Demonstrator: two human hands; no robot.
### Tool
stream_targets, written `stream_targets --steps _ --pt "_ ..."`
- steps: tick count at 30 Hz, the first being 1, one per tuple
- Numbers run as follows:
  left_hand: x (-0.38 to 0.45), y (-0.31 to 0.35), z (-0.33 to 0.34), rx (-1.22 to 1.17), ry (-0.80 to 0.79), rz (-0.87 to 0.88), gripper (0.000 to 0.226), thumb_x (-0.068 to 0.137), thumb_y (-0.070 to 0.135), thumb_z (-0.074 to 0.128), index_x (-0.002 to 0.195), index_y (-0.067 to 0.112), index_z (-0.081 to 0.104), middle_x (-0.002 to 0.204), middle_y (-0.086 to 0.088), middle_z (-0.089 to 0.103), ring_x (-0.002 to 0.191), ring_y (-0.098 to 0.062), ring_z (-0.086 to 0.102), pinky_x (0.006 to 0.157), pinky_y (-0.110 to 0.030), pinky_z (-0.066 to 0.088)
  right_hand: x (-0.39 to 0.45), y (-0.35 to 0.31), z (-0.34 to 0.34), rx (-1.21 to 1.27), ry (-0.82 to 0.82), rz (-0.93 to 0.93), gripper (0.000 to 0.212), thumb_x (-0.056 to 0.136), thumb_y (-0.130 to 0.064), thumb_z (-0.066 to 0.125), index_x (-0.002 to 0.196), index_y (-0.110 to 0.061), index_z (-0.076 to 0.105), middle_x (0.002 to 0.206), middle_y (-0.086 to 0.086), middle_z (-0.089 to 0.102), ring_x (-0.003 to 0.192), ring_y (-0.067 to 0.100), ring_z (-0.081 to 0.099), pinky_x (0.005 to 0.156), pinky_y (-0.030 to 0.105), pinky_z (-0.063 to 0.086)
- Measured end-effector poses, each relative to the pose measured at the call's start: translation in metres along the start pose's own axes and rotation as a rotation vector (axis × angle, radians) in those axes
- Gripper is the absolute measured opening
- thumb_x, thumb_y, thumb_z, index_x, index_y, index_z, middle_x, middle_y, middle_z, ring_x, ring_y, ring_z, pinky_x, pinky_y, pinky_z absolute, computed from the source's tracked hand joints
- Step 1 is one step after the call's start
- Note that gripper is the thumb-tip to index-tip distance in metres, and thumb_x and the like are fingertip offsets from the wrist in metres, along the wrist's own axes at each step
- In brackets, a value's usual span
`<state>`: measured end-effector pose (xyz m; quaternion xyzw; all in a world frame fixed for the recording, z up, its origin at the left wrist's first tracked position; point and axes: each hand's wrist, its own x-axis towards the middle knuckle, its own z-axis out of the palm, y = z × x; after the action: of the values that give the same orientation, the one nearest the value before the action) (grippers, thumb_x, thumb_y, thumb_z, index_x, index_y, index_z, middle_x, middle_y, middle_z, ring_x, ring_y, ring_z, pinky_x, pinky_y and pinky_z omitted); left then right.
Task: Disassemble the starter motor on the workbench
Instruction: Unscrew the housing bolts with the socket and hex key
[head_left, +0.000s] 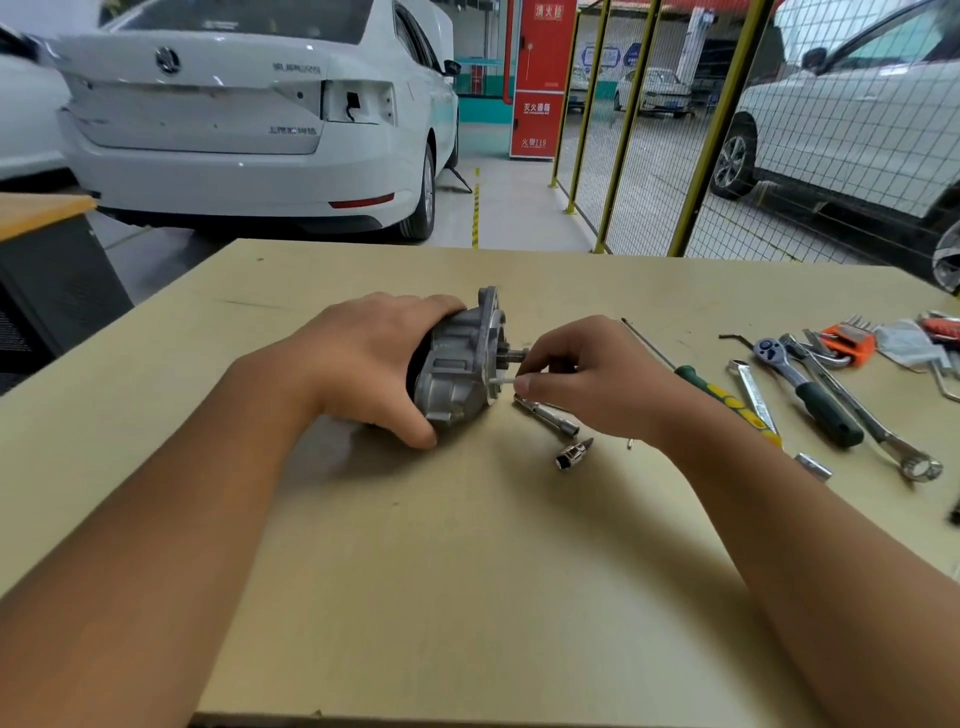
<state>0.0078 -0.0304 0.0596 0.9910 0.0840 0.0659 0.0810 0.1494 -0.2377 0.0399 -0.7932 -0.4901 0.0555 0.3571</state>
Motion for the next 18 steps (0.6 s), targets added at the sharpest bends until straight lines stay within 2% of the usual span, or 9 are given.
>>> stream_targets --steps 4,6,8,10,14,16,18 --pt "-0.006 -0.014 -0.022 -0.436 -0.140 -0.038 0.095 0.038 0.052 0.085 0.129 0.043 0.061 0.118 0.014 0.070 0.106 -0.010 0.068 0.095 -0.041 0.057 0.002 0.003 -0.005 0.221 0.077 -0.004 0.012 0.085 -0.030 0.076 0.077 -0.022 0.077 0.061 0.002 0.062 0.056 0.009 0.049 0.054 0.031 0.040" --pt "-0.014 -0.024 -0.030 -0.606 -0.165 0.041 0.081 0.042 0.042 0.086 0.122 0.032 0.074 0.113 0.004 0.077 0.103 -0.015 0.073 0.089 -0.032 0.058 0.003 0.004 -0.005 0.276 0.160 0.008 0.012 0.083 -0.034 0.074 0.077 -0.025 0.077 0.066 0.012 0.063 0.057 0.011 0.048 0.055 0.033 0.038" --pt "-0.020 -0.029 -0.036 -0.694 -0.096 0.090 0.060 0.048 0.039 0.084 0.106 0.025 0.082 0.098 -0.006 0.079 0.091 -0.023 0.075 0.077 -0.026 0.058 0.004 0.004 -0.001 0.279 0.210 0.016 0.013 0.083 -0.033 0.075 0.075 -0.023 0.077 0.068 0.016 0.062 0.058 0.012 0.047 0.056 0.033 0.037" --pt "-0.021 -0.033 -0.038 -0.719 0.029 0.090 0.047 0.054 0.040 0.080 0.098 0.024 0.083 0.090 -0.009 0.079 0.084 -0.023 0.074 0.074 -0.028 0.058 0.004 0.003 0.004 0.241 0.221 0.017 0.013 0.085 -0.031 0.075 0.075 -0.023 0.077 0.066 0.013 0.061 0.056 0.009 0.046 0.054 0.030 0.037" --pt "-0.009 -0.035 -0.029 -0.627 0.320 -0.027 0.032 0.072 0.045 0.069 0.098 0.031 0.082 0.089 0.002 0.078 0.087 -0.014 0.072 0.080 -0.037 0.057 0.003 0.001 0.008 0.282 0.243 0.036 0.009 0.087 -0.028 0.075 0.080 -0.024 0.078 0.056 -0.003 0.051 0.051 0.006 0.042 0.050 0.026 0.034" --pt "0.001 -0.031 -0.021 -0.358 0.407 -0.145 0.046 0.077 0.065 0.058 0.107 0.037 0.077 0.095 0.010 0.075 0.093 -0.015 0.067 0.082 -0.040 0.055 0.003 0.002 0.010 0.281 0.244 0.049 0.009 0.088 -0.028 0.075 0.080 -0.024 0.077 0.054 -0.008 0.049 0.051 0.006 0.042 0.051 0.025 0.034" --pt "0.008 -0.027 -0.014 -0.063 0.378 -0.260 0.073 0.069 0.091 0.050 0.119 0.040 0.067 0.103 0.011 0.067 0.094 -0.017 0.058 0.080 -0.039 0.050 0.003 0.002 0.012 0.238 0.229 0.052 0.009 0.088 -0.030 0.074 0.082 -0.024 0.077 0.052 -0.011 0.051 0.049 0.003 0.043 0.049 0.019 0.035"
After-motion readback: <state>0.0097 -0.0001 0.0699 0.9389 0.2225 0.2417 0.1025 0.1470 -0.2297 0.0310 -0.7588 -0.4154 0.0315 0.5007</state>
